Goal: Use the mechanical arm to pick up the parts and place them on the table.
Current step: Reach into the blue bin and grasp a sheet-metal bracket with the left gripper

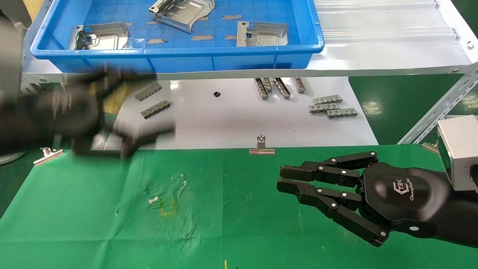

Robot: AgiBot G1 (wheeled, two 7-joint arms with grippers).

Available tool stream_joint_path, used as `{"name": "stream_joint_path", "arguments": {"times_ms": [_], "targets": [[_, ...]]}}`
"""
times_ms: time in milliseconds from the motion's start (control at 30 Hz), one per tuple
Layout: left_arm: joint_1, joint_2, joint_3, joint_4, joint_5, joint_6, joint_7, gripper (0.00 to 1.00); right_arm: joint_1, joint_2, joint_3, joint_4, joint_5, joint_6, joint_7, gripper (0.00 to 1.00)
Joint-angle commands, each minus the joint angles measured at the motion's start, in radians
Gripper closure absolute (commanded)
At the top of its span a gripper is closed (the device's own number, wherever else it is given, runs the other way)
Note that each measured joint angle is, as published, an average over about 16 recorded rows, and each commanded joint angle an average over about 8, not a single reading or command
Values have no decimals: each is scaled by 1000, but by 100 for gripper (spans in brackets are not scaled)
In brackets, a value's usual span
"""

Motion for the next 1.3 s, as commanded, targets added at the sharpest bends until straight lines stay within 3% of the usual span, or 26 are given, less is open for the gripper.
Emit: {"name": "stream_joint_path", "arguments": {"times_ms": [33,300,500,533,767,800,1300], "targets": [[-85,29,19,25,63,-49,-35,0,0,0,0,0,0,0,0,100],[-471,313,169,496,355,-201,-73,0,0,0,0,0,0,0,0,100],[-630,509,225,847,492,-457,-37,0,0,0,0,0,0,0,0,100],[-645,535,231,891,507,-499,-33,6,0,0,0,0,0,0,0,100],[-687,629,262,1063,561,-632,-42,93,0,0,0,0,0,0,0,100],[-688,633,265,1072,565,-636,-46,100,0,0,0,0,0,0,0,100],[-666,640,302,1067,585,-635,-111,100,0,0,0,0,0,0,0,100]]}}
